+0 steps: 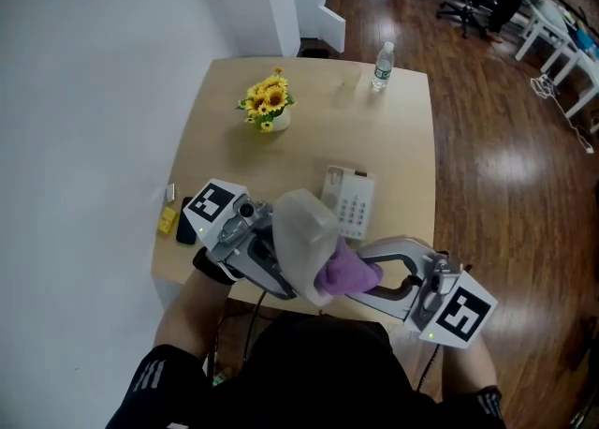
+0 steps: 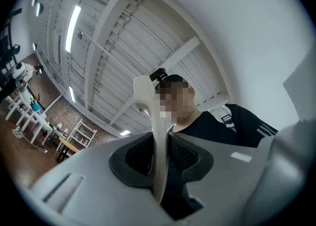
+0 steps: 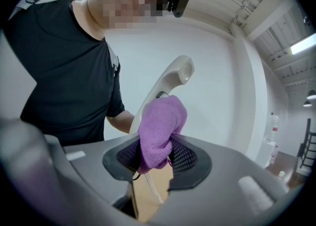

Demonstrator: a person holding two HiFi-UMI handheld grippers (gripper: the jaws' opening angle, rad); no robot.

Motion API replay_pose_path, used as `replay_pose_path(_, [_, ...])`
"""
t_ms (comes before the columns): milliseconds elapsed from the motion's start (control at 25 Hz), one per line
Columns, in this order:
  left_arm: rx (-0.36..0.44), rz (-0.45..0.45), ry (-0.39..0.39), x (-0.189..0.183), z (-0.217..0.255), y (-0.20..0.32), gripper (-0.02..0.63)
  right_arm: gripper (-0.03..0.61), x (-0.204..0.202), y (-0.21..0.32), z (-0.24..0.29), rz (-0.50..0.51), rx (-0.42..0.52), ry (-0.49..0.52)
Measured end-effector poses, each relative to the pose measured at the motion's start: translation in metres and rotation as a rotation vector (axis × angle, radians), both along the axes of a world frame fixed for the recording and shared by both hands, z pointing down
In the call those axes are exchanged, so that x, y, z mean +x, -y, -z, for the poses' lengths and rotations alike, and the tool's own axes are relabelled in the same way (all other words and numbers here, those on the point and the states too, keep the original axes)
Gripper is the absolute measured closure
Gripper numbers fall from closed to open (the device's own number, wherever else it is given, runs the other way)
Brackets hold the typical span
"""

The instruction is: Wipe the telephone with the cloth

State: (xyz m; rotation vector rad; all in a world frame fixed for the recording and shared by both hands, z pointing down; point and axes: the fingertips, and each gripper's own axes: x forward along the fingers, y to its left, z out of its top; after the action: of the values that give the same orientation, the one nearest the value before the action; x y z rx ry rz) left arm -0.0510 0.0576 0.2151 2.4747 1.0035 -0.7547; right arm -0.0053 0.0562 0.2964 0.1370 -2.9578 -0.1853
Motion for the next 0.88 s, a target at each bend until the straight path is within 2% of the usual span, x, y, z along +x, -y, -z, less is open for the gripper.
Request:
replay_pose_path(200, [0.034,-0.030,0.014,0.002,0.002,-0.012,0.523,0.439,0.000,-0.016,-0.016,0.060,-0.030,-0.027])
replay_pose_path(400, [0.016,-0.023,0.007,-0.001,0.002,-0.008,0.523,0.439,0.005,-0.021,-0.052,0.096,-0.040,-0.160])
replay_pose_path(480, [0.003,-0.015,0.008,-0.001,-0.001,-0.005,0.525,0.439,0.012,-0.013,-0.052,0.061,-0.048,-0.145])
replay_pose_path(640, [-0.003,-0.017,0.020,0.002,-0.008,-0.005,0.526,0.439,0.016,0.014,-0.022,-0.060,-0.085,-0.005])
replay_pose_path(760, [-0.013,-0.017,0.020,0.004,-0.009,-0.004,0.526,0.439,0.004,0.003,-0.014,0.011,-0.050,-0.016])
replay_pose_path(880, [-0.016,-0.028,0.014,0.001,-0.008,-0.005,0.525,0.439,-0.003,-0.010,-0.027,0.065,-0.061,-0.071])
